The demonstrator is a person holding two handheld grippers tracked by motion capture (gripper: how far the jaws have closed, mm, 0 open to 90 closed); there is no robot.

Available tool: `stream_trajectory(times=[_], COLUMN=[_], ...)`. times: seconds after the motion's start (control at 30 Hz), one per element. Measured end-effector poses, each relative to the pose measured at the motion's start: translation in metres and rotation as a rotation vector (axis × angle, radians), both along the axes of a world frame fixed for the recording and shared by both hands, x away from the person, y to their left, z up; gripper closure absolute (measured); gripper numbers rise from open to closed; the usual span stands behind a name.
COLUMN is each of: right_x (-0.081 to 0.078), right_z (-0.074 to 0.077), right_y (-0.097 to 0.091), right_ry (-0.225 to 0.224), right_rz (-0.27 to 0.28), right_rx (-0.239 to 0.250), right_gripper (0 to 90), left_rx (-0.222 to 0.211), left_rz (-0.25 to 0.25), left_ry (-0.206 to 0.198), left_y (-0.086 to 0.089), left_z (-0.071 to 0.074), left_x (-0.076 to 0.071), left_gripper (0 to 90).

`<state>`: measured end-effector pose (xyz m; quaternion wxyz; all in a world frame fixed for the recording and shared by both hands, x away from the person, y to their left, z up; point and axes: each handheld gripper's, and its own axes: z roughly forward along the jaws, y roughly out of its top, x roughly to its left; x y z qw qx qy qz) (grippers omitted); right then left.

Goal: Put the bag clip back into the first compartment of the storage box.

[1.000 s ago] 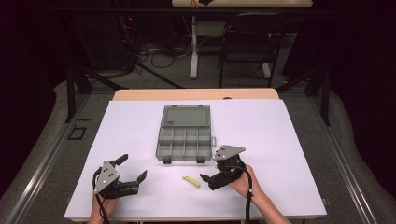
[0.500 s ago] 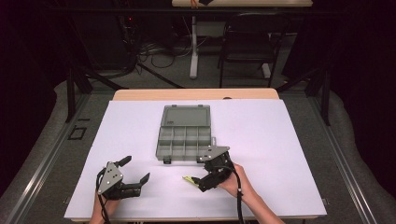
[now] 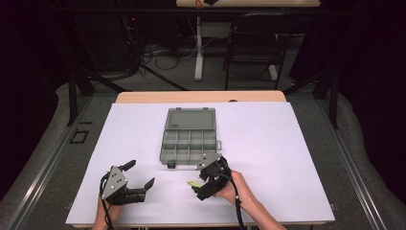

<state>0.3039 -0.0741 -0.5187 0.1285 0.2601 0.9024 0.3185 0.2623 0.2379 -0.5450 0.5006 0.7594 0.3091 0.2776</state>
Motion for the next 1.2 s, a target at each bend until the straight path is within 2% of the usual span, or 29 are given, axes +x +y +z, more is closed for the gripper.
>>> stream_trajectory(times=[0.1,0.17,0.2,0.27,0.3,0.33,0.47,0.5,0.73,0.9,1.2], right_x=[0.000,0.000,0.000,0.000,0.000,0.000,0.000,0.000,0.000,0.000,0.002], right_z=[-0.003,-0.003,-0.004,-0.005,-0.006,-0.006,-0.008,-0.009,-0.016,-0.019,-0.023], right_y=[0.006,0.008,0.011,0.013,0.015,0.015,0.018,0.020,0.022,0.024,0.026], right_ry=[0.002,0.008,0.010,0.009,0.018,0.018,0.032,0.039,0.063,0.081,0.081], right_rz=[0.014,0.011,0.022,0.024,0.033,0.033,0.042,0.046,0.071,0.066,0.058], right_rx=[-0.035,-0.038,-0.054,-0.064,-0.070,-0.070,-0.079,-0.084,-0.096,-0.091,-0.093], right_gripper=[15.0,16.6,23.0,25.6,32.2,32.2,41.7,48.8,59.8,68.7,74.6], left_rx=[0.002,0.009,0.010,0.011,0.011,0.013,0.014,0.013,0.026,0.027,0.034], left_rz=[0.000,0.003,0.004,0.005,0.005,0.004,0.004,0.008,-0.002,-0.004,-0.005], left_ry=[0.004,0.006,0.008,0.010,0.011,0.011,0.010,0.012,0.011,0.015,0.012], left_y=[0.000,-0.001,-0.001,-0.001,-0.001,-0.001,0.000,0.000,-0.002,-0.002,-0.001], left_z=[0.000,0.000,0.000,-0.001,-0.001,-0.001,-0.001,0.000,-0.001,-0.001,0.000], left_x=[0.000,0.000,0.001,0.001,0.001,0.001,0.000,-0.001,0.000,0.003,0.001], left_gripper=[9.8,9.8,9.8,9.8,9.8,9.8,9.8,9.8,9.8,9.8,9.8])
